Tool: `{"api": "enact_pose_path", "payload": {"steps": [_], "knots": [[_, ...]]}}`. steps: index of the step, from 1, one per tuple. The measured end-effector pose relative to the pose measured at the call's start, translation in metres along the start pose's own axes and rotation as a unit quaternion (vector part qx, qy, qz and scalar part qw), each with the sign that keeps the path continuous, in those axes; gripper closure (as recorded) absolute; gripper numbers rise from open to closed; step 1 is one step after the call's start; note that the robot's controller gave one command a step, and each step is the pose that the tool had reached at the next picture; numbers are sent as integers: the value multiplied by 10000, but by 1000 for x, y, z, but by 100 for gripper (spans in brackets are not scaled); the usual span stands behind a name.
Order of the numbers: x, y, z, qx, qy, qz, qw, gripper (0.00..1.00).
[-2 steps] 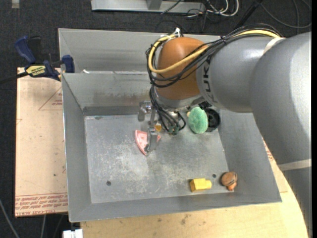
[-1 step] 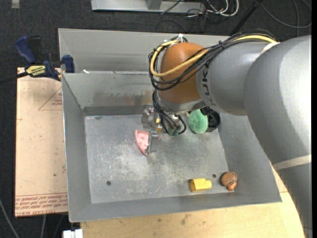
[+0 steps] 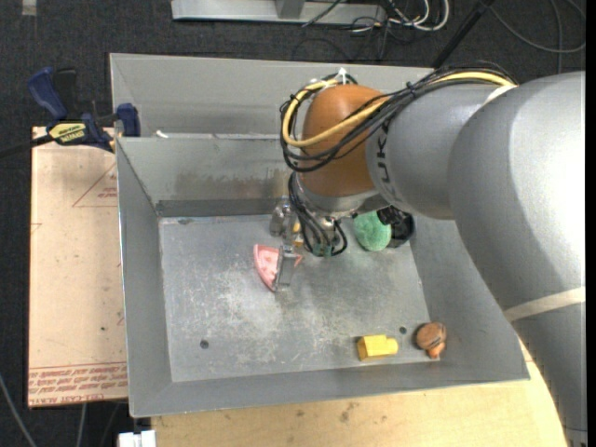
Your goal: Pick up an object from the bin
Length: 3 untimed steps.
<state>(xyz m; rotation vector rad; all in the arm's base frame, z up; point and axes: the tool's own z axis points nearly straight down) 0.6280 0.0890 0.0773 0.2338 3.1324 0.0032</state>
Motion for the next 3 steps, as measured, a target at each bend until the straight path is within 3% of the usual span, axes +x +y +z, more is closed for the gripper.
{"api": "enact_pose_path", "payload": {"steps": [1, 2, 3], "knots": [[-14, 8, 2, -15, -44, -1481, 9890, 100], [-14, 8, 2, -16, -44, -1480, 9890, 100], [16, -9, -191, 4, -14, -1597, 9872, 100]]}}
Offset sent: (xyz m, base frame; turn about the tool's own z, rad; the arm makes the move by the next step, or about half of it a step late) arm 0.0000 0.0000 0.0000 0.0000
